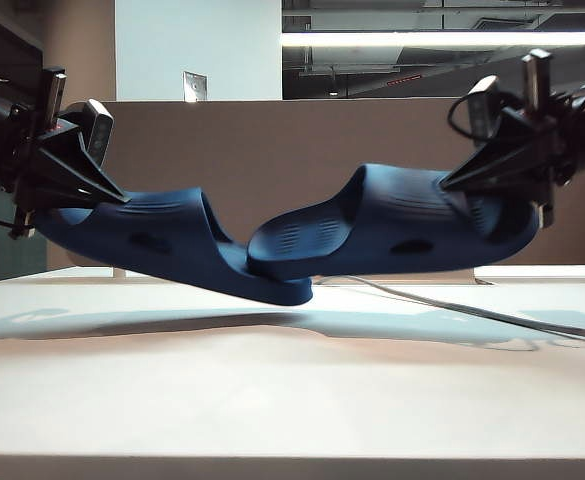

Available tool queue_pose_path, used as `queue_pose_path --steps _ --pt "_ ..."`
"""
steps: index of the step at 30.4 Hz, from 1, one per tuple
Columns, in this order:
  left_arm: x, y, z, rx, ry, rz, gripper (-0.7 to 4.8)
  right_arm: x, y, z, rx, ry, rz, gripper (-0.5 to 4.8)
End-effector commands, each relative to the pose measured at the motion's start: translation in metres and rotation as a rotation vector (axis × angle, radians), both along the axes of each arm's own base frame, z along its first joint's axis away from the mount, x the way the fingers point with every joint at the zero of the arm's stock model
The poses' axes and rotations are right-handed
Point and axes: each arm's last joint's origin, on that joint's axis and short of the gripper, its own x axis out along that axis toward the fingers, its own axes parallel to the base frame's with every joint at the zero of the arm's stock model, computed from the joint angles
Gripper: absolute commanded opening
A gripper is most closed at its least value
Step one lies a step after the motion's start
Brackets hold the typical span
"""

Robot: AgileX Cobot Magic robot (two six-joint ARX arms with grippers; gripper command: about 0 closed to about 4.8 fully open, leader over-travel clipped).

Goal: Interlock the pair of blue slippers on the table with their fronts facing up.

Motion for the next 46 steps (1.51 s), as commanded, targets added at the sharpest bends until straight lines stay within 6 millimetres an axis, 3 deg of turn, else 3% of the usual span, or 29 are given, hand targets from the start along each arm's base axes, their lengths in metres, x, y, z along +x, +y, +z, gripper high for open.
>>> queue_pose_path --steps 1,13,20,33,46 --pt "0.001 -0.003 -0.004 -0.028 0.004 -0.020 -0.06 0.002 0.011 -0.004 0.016 -0.002 0.035 -0.05" --pt "0.003 -0.020 -0.023 -0.014 0.042 -0.091 -0.06 0.003 0.012 -0.012 -0.020 0.028 0.035 -0.05" --pt "0.005 -0.019 -0.036 0.029 0.055 -0.106 -0.06 0.003 0.013 -0.018 -0.076 0.056 0.028 -0.05" --pt "0.017 -0.029 -0.048 0.380 0.035 -0.048 -0.06 0.015 0.015 -0.023 -0.273 0.008 -0.054 -0.05" --pt "0.024 -0.039 -0.046 0.493 -0.023 -0.023 -0.06 0.023 0.017 -0.024 -0.396 -0.040 -0.121 -0.05"
